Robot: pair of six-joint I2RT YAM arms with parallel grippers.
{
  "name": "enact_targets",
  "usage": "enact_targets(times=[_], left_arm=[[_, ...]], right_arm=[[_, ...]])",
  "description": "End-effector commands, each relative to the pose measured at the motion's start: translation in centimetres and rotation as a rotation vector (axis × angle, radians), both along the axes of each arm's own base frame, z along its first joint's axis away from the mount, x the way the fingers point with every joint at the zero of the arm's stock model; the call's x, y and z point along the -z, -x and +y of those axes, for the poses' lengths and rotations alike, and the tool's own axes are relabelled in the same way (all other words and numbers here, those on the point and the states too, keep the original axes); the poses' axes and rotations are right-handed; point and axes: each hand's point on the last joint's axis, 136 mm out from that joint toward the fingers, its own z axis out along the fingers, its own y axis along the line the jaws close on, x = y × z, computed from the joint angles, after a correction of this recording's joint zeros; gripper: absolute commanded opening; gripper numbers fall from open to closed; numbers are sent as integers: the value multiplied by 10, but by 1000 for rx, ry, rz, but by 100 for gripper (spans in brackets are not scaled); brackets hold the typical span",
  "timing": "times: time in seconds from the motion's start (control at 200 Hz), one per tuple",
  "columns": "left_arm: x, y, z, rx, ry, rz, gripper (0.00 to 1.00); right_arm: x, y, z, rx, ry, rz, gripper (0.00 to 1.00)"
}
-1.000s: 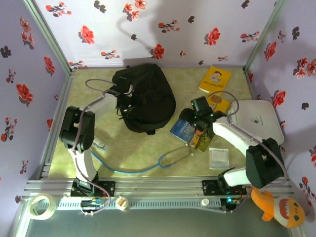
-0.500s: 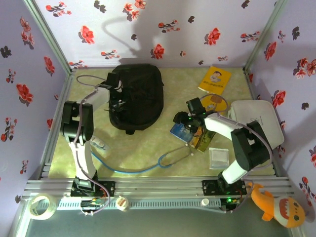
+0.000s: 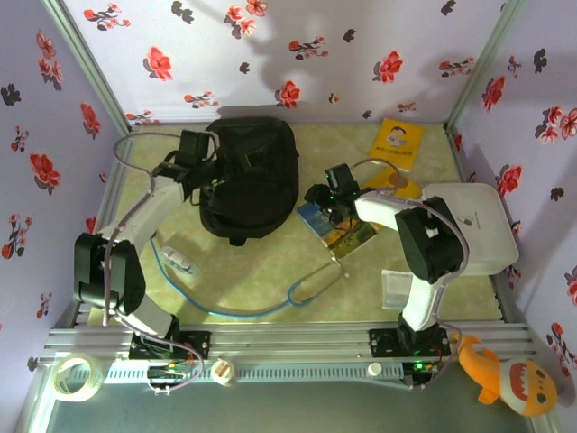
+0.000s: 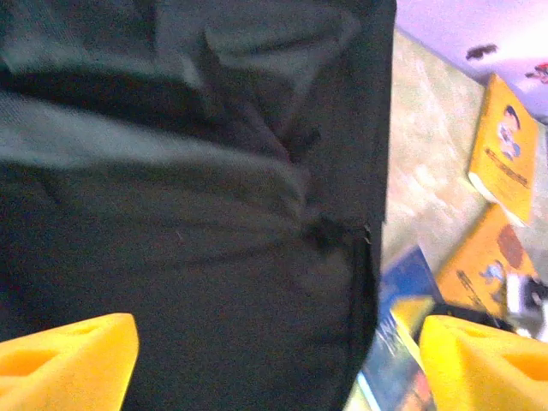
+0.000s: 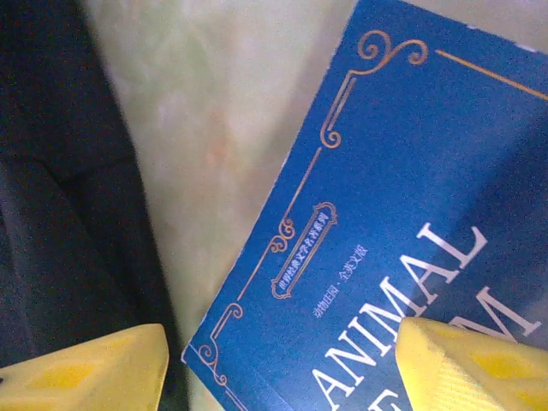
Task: Pack the student bag
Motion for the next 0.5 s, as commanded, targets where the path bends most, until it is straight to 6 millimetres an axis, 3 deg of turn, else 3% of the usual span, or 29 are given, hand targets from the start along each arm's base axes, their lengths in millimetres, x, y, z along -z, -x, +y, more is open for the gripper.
enact_targets(times=[0.0, 0.035, 0.07, 0.215, 0.37, 0.495], left_arm=[[10, 24, -28, 8, 89, 48, 89], [10, 30, -36, 5, 120, 52, 91], [7, 38, -48, 12, 156, 48, 99], [6, 58, -90, 27, 265, 57, 100], [26, 73, -133, 46, 258, 100, 96], [52, 84, -162, 48, 207, 158, 85]], right_arm=[[-4, -8, -4, -9, 25, -1, 71], [-15, -9, -3, -24, 16, -23, 71], [-25, -8, -6, -35, 19, -41, 71], [-46, 9, -39, -49, 96, -73, 72], [-35, 31, -77, -66, 176, -22, 71], [-26, 41, -91, -88, 187, 13, 68]])
